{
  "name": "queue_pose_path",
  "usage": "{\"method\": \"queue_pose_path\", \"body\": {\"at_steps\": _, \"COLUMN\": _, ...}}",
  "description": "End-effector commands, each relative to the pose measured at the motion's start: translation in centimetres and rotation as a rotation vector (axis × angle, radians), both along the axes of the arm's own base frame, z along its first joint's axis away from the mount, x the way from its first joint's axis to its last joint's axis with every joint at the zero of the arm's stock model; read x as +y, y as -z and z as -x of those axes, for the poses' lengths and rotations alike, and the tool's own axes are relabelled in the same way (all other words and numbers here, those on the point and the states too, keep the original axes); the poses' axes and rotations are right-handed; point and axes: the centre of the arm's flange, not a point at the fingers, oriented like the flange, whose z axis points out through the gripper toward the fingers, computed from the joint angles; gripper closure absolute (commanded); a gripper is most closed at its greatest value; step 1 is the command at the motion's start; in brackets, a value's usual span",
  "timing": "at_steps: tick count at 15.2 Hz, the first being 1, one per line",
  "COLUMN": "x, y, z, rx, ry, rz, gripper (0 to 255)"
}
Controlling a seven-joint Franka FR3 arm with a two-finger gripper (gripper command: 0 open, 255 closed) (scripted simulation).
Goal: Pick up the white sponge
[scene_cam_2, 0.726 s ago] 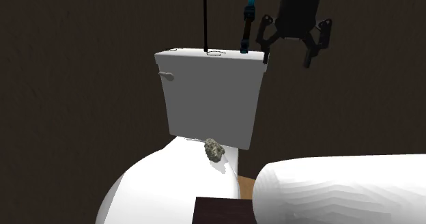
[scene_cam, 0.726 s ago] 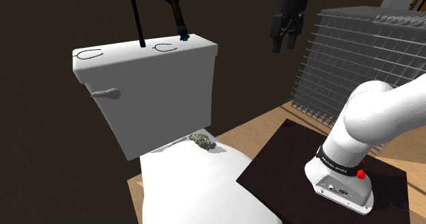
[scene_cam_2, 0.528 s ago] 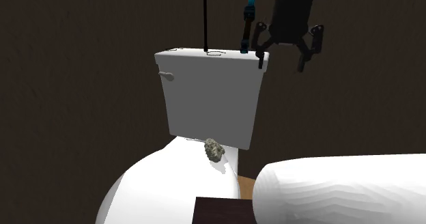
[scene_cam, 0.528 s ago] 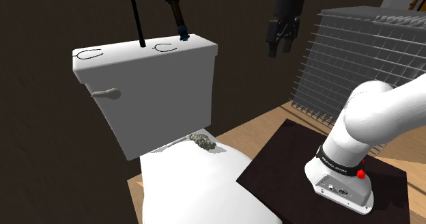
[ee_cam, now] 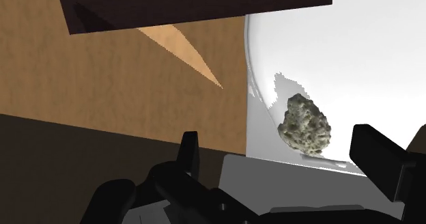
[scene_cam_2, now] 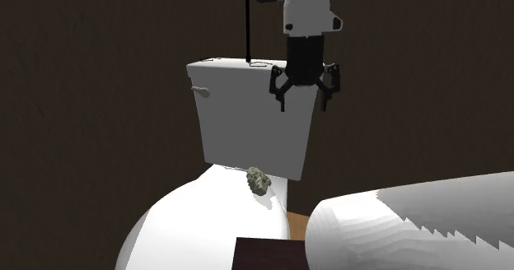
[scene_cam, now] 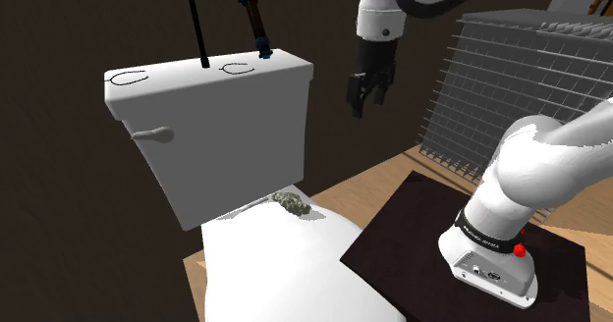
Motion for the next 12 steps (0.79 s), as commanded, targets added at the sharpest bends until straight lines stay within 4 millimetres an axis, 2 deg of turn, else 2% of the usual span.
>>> {"method": "queue_pose_path", "body": {"at_steps": 1, "x": 1.9, "y": 2.2, "z": -0.6, "rx": -0.019, "ry": -0.012, "rz": 0.029, "gripper": 0}}
{"method": "queue_pose_path", "body": {"at_steps": 12, "x": 11.0, "y": 14.1, "z": -5.1, "rx": -0.106, "ry": -0.077, "rz": 0.193, "gripper": 0}}
